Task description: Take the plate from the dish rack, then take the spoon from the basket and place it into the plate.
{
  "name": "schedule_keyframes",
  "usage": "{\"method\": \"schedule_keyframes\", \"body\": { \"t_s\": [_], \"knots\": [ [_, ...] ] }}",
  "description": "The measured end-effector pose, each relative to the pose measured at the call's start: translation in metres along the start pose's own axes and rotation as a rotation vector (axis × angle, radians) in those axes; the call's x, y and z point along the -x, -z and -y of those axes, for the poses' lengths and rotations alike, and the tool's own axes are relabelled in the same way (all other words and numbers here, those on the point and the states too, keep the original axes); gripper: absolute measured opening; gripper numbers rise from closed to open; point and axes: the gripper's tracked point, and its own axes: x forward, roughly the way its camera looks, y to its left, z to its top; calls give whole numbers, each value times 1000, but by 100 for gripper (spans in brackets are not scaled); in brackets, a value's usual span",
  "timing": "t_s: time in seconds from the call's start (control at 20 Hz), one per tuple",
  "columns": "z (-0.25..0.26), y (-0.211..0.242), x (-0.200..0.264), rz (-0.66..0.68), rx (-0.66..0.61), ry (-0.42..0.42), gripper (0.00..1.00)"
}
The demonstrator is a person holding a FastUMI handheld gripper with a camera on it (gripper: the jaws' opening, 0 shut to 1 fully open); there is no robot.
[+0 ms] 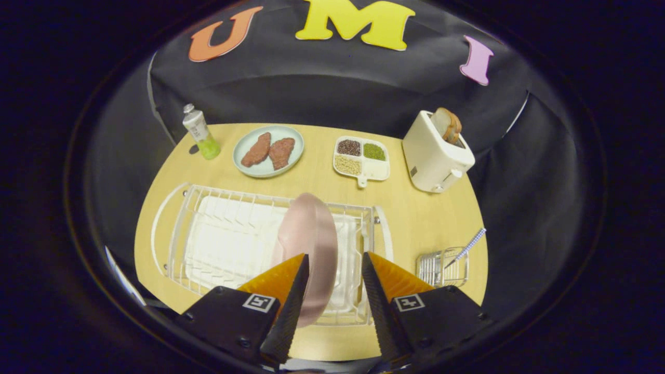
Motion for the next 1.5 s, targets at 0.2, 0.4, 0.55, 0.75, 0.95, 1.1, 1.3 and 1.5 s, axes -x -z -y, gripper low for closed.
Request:
{"method": "schedule_keyframes", "body": {
  "t_s": [0.2,0.4,0.55,0.75,0.95,1.1,1.3,1.5],
  "knots": [
    [-14,5,-1,-69,11,-3,38],
    [-21,7,12,-36,55,98,32],
    [-23,11,19,-11,58,184,27],
    [-1,-12,44,154,94,397,22],
    [-14,-10,71,248,88,370,17],
    [-13,5,82,270,53,314,17],
    [-20,53,84,279,-32,110,16],
    [-18,124,75,301,-44,-38,16]
  ]
}}
